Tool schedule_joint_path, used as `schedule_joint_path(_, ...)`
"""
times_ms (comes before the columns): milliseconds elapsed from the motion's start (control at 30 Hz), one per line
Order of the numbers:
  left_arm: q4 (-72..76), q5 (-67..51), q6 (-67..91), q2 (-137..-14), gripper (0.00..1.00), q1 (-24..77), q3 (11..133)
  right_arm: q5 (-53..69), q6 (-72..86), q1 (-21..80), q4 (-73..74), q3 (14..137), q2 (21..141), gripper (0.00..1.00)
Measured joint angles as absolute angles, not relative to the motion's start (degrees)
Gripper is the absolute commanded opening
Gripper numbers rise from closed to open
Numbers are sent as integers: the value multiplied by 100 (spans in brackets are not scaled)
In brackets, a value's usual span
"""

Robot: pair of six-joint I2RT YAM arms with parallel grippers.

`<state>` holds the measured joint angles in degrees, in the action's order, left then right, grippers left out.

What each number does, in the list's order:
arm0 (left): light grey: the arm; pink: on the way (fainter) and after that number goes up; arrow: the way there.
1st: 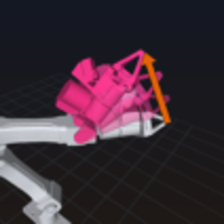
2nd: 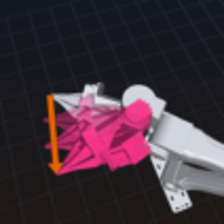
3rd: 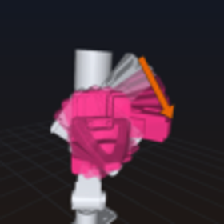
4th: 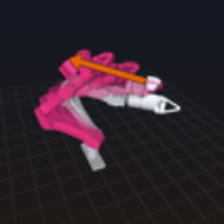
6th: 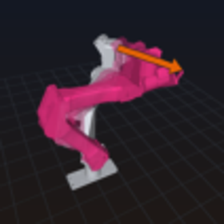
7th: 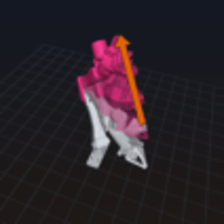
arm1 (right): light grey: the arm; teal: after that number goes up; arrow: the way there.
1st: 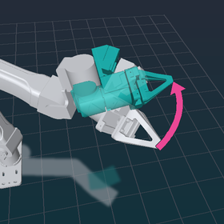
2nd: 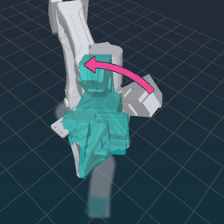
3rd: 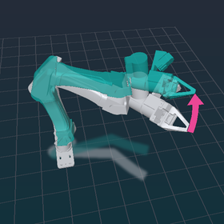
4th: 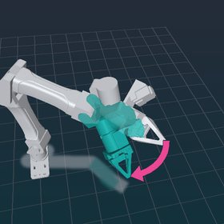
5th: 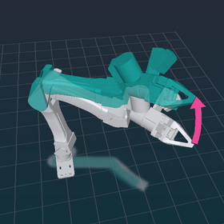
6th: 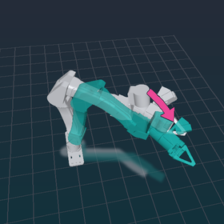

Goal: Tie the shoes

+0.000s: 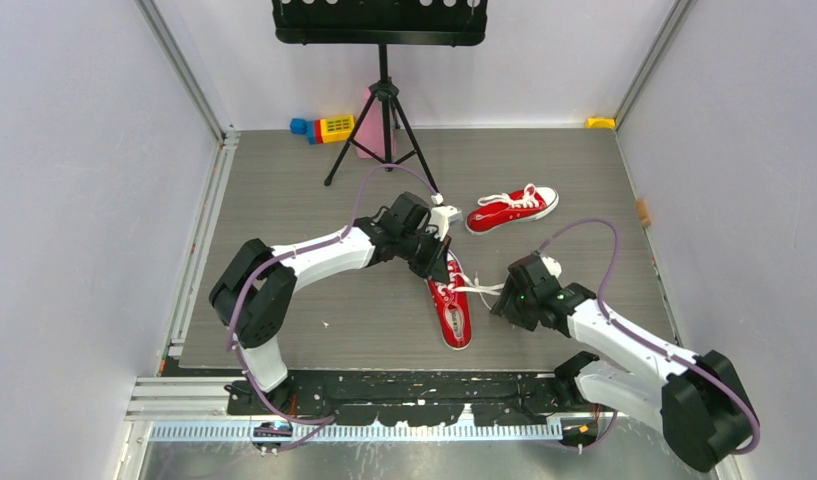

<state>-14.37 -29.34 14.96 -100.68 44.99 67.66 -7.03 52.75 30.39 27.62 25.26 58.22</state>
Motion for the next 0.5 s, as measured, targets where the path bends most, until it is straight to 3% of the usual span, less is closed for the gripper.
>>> schedule_joint_path(200, -1439, -2941, 1490, -10068, 0, 4499, 6766, -906, 5203, 3063, 2467, 2665, 6049, 45)
schedule_joint_path(367, -1441, -2941, 1476, -10068, 0, 4499, 6757, -1085, 5006, 3063, 2390, 2869, 6309, 35)
schedule_joint_path(500, -1459, -2945, 1468, -10068, 0, 4499, 6757, -1240, 4847, 3116, 2469, 3201, 6766, 38)
